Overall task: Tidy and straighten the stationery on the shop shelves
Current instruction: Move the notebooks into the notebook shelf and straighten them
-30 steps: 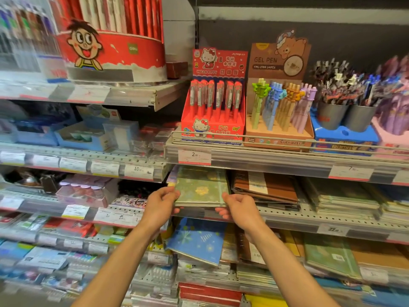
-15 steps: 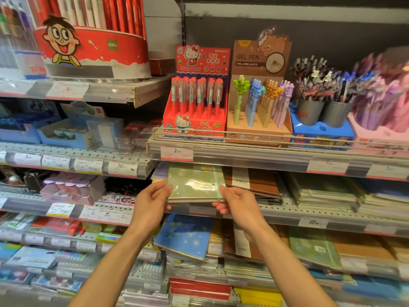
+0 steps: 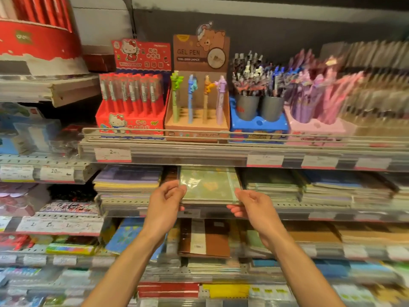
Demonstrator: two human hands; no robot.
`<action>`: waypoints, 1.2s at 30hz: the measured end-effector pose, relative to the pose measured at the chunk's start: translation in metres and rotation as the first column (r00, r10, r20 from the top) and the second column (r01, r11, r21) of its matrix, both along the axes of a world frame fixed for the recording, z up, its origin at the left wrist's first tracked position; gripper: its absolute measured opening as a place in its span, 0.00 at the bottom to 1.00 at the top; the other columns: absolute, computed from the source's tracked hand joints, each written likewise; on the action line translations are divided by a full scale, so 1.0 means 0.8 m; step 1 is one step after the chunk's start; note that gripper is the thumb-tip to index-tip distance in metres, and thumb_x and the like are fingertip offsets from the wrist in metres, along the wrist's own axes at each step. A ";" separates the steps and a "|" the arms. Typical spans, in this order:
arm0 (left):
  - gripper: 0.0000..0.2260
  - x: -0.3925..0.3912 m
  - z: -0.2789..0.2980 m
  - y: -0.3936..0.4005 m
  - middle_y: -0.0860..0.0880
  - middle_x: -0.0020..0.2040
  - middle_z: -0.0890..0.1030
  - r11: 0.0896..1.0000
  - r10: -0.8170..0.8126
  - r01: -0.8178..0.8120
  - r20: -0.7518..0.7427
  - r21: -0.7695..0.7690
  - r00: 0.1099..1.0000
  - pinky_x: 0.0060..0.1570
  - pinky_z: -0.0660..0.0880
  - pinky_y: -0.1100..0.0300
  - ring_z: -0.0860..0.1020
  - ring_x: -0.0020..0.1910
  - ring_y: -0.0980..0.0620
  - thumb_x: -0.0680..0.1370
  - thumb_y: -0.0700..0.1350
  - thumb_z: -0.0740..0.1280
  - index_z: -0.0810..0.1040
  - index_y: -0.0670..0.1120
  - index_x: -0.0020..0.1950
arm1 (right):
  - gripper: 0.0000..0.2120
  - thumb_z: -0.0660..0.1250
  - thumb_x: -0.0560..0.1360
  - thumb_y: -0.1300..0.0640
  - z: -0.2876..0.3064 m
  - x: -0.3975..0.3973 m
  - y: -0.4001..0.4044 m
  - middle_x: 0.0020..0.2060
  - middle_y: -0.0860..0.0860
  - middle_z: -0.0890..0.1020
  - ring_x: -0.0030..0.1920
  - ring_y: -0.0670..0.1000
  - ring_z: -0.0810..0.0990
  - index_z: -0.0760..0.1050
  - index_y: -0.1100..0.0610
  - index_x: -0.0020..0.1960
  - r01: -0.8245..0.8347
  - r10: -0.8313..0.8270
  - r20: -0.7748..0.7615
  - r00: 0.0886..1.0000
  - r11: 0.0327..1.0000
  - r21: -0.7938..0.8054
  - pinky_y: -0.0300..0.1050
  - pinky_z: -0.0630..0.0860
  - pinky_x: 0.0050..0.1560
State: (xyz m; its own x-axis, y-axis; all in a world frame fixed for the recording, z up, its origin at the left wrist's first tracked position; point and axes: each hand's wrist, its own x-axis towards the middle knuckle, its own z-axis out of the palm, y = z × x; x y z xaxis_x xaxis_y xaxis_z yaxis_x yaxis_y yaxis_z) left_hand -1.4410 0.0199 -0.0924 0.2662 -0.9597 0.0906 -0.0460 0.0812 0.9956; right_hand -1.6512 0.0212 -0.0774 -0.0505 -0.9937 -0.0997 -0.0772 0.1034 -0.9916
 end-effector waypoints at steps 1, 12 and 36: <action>0.14 -0.016 0.000 -0.002 0.52 0.49 0.81 1.000 -0.014 0.014 0.005 -0.002 1.000 0.37 0.78 0.66 0.79 0.42 0.57 0.81 0.45 0.66 0.75 0.44 0.66 | 0.07 0.63 0.81 0.49 -0.001 -0.016 -0.001 0.39 0.52 0.87 0.41 0.48 0.85 0.75 0.50 0.56 0.010 -0.010 0.002 1.000 1.000 0.007 0.42 0.82 0.50; 0.16 -0.158 -0.017 -0.045 0.52 0.54 0.81 0.985 -0.160 0.156 0.060 0.075 0.985 0.42 0.80 0.65 0.81 0.47 0.56 0.82 0.47 0.63 0.71 0.45 0.69 | 0.10 0.64 0.81 0.51 -0.015 -0.159 -0.024 0.40 0.54 0.87 0.43 0.51 0.84 0.78 0.55 0.57 0.135 -0.136 0.004 0.991 0.989 0.067 0.51 0.81 0.57; 0.26 -0.168 -0.053 -0.076 0.51 0.61 0.78 0.908 0.203 0.306 0.940 -0.286 0.274 0.55 0.73 0.55 0.73 0.60 0.51 0.80 0.64 0.58 0.75 0.50 0.70 | 0.29 0.66 0.75 0.38 -0.063 -0.209 -0.039 0.70 0.45 0.70 0.71 0.46 0.66 0.70 0.48 0.72 -0.040 -0.259 -0.659 0.706 0.915 -0.402 0.46 0.64 0.72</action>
State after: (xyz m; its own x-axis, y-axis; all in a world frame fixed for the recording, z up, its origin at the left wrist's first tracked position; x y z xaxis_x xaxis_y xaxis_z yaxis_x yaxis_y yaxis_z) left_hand -1.5750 -0.0406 -0.1347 -0.3038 -0.7841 0.5412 -0.8955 0.4289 0.1188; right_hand -1.8182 -0.0103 -0.1277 -0.0667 -0.9268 0.3696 -0.7601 -0.1928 -0.6205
